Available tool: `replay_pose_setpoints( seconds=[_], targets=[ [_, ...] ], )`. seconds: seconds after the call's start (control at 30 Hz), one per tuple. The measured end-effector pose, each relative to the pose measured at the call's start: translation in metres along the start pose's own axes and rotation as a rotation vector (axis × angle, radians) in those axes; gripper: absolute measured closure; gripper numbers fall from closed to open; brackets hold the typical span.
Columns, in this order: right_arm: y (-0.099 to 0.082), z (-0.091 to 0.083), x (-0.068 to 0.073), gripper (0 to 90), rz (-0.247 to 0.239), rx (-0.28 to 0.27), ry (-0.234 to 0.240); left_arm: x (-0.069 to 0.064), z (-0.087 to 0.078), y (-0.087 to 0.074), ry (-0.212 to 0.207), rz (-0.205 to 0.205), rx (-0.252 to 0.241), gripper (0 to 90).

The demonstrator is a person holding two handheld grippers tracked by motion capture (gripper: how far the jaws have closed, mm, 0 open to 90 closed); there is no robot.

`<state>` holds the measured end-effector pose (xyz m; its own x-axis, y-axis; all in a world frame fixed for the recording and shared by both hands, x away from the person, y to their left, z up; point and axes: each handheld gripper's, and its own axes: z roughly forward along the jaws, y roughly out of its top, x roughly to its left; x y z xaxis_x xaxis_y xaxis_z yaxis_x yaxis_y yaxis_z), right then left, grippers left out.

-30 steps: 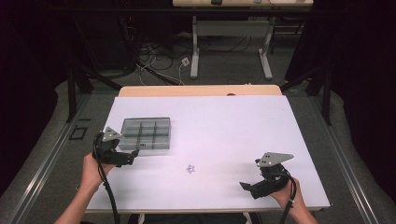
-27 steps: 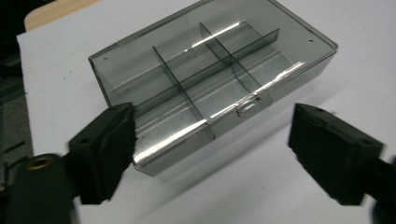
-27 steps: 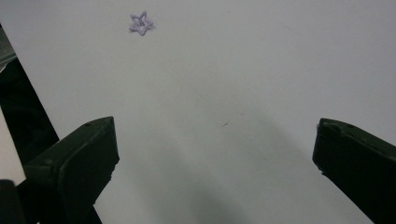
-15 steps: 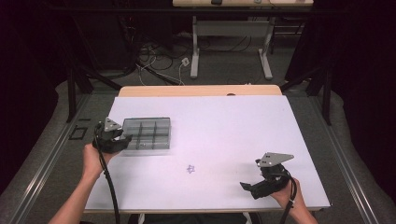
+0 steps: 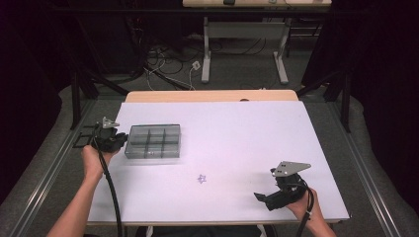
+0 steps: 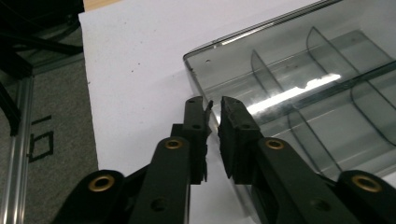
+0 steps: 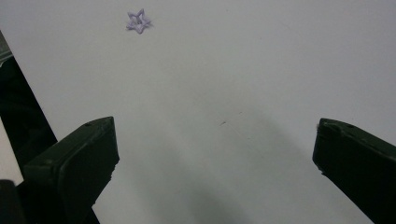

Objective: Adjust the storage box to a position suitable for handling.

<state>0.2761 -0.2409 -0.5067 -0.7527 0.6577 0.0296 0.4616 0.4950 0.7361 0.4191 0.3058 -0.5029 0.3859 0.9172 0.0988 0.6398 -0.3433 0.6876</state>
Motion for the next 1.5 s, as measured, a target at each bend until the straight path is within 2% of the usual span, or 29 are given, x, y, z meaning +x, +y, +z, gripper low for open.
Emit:
replay_pose_setpoints(
  seconds=[0.17,0.47,0.5,0.63,0.83,0.93,1.0,1.03,1.3,1.4,1.5],
  targets=[
    [0.000,0.001,0.000,0.0,0.002,-0.004,-0.001,0.008,0.011,-0.001,0.001,-0.012,0.028,86.8],
    [0.000,0.001,-0.001,0.0,0.003,0.002,-0.001,0.014,0.029,-0.001,0.015,-0.034,0.061,90.0],
    [0.000,0.001,-0.001,0.0,0.003,0.002,0.000,0.016,0.033,0.000,0.016,-0.029,0.083,90.0],
    [-0.001,0.001,-0.001,0.0,0.004,0.001,-0.004,0.016,0.042,-0.002,0.017,-0.028,0.116,90.0],
    [0.000,0.001,-0.001,0.0,0.001,0.002,-0.001,0.015,0.046,-0.004,0.000,-0.048,0.128,90.0],
    [0.000,0.002,-0.001,0.0,-0.002,0.001,0.004,0.014,0.048,-0.004,-0.006,-0.019,0.146,90.0],
    [0.000,0.002,-0.001,0.0,-0.002,0.007,0.006,0.010,0.051,-0.004,-0.006,-0.025,0.156,90.0],
    [0.000,0.002,-0.001,0.0,-0.002,0.007,0.006,0.010,0.051,-0.004,-0.001,-0.007,0.156,90.0],
    [0.000,0.001,-0.001,0.0,-0.005,0.006,0.006,0.010,0.051,-0.005,-0.006,-0.017,0.155,90.0],
    [0.000,0.001,-0.001,0.0,0.003,0.008,0.004,0.010,0.050,-0.004,0.001,-0.001,0.159,90.0],
    [0.000,0.001,-0.001,0.0,0.003,0.008,0.003,0.009,0.051,-0.004,0.000,-0.012,0.157,90.0]
  ],
)
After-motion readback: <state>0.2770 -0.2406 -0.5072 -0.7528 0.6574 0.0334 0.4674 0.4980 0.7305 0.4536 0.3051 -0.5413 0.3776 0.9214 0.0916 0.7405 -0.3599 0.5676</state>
